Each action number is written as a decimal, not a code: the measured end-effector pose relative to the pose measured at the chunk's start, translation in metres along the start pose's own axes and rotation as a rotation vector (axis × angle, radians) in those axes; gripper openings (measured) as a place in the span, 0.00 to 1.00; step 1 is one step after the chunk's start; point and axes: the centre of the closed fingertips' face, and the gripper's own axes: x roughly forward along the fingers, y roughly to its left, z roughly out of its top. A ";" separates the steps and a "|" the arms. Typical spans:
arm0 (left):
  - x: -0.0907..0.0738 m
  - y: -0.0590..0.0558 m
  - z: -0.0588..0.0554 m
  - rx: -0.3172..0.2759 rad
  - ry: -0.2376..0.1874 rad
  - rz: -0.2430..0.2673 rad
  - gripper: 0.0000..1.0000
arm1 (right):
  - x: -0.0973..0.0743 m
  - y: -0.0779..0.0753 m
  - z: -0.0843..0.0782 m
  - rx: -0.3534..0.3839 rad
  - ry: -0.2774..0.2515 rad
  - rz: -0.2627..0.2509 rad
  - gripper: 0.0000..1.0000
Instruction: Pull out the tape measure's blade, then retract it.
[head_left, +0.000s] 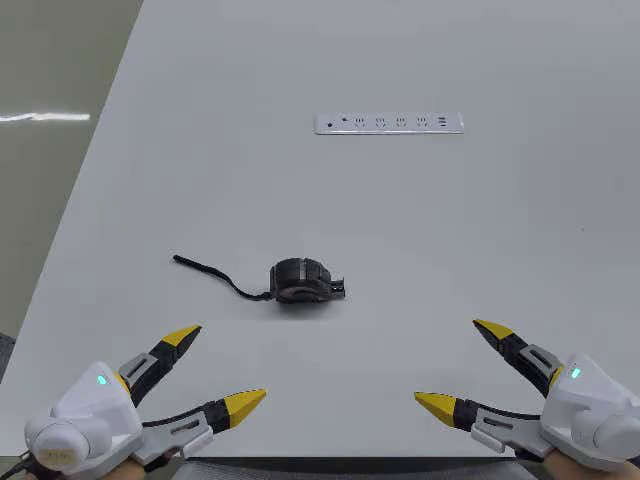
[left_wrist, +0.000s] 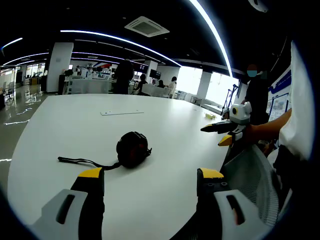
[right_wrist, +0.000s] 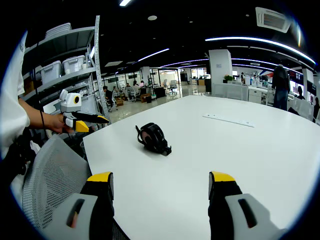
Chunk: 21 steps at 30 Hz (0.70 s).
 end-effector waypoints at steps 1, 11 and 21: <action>0.000 0.000 0.000 0.000 0.001 0.000 0.74 | 0.000 0.000 0.000 0.000 0.000 0.000 0.79; -0.001 0.000 0.000 -0.002 0.000 0.000 0.74 | 0.000 0.001 0.001 -0.001 -0.002 0.002 0.79; -0.001 -0.002 0.001 -0.002 -0.002 -0.001 0.74 | -0.001 0.002 0.000 0.002 -0.004 -0.001 0.79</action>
